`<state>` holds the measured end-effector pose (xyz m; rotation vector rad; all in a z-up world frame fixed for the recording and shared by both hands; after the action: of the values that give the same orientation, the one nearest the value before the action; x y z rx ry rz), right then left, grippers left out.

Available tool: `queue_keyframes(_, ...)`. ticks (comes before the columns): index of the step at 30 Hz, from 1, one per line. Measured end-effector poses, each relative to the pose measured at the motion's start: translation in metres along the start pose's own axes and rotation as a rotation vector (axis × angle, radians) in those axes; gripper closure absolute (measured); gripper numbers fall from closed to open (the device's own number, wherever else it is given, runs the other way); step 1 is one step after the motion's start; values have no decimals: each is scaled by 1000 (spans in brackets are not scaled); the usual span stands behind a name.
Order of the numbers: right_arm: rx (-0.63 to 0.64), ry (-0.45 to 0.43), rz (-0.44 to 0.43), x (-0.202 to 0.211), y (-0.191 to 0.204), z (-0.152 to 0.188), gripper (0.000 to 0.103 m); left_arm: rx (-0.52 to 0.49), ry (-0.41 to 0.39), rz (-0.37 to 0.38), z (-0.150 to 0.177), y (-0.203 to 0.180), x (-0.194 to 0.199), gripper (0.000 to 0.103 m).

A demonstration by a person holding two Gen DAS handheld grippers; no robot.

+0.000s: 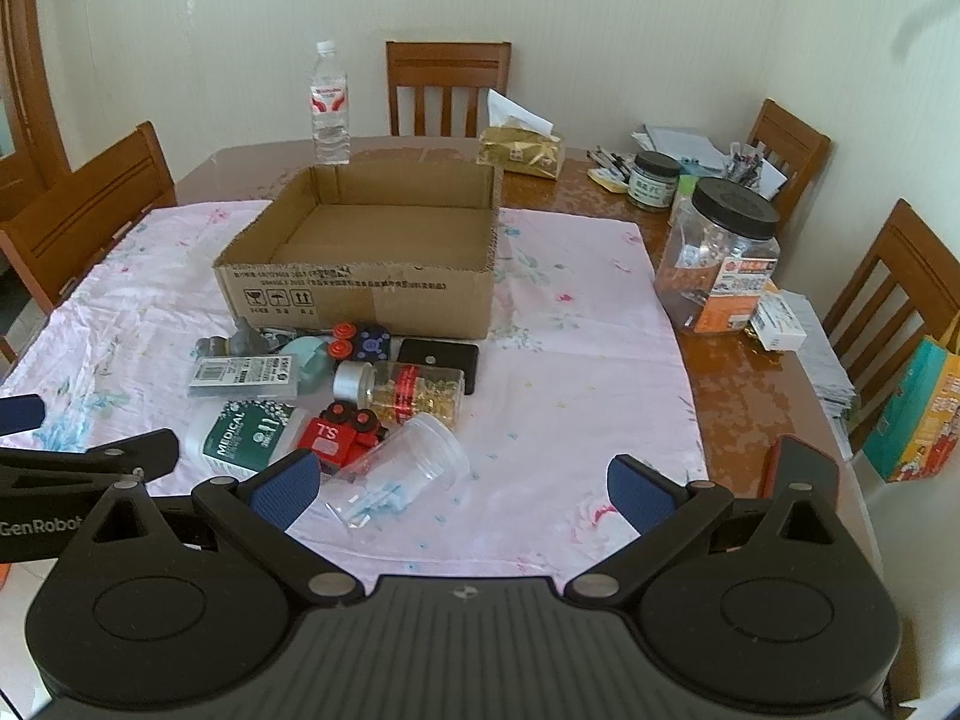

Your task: Organize rigid objects

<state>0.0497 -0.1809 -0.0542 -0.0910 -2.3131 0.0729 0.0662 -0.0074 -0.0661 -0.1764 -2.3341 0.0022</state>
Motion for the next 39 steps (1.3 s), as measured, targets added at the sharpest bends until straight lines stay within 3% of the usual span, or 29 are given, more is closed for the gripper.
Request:
queue_keyframes(10,27,1,-32,-9,5,6,0,-7,10,47,11,-1,-20,0)
queue_keyframes(28,5,78,0,-42,-12,15,0,-24,75,46,18,4,-91,0)
queue_keyframes(39,5,112,-2,-66,-11,7,0,20,115,20,2,2,-122,0)
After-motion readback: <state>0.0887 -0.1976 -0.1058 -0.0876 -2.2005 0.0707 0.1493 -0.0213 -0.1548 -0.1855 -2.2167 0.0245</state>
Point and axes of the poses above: each gripper's, at about its wrist camera, not at the fingertips, and x roughly against the way its jaws point, y to its left, z to its underside, the point moved 8 cm from there along -x, roughly the way its jaws point, and after that the axes turned 4 degrees about z, right-handed, at the moved point
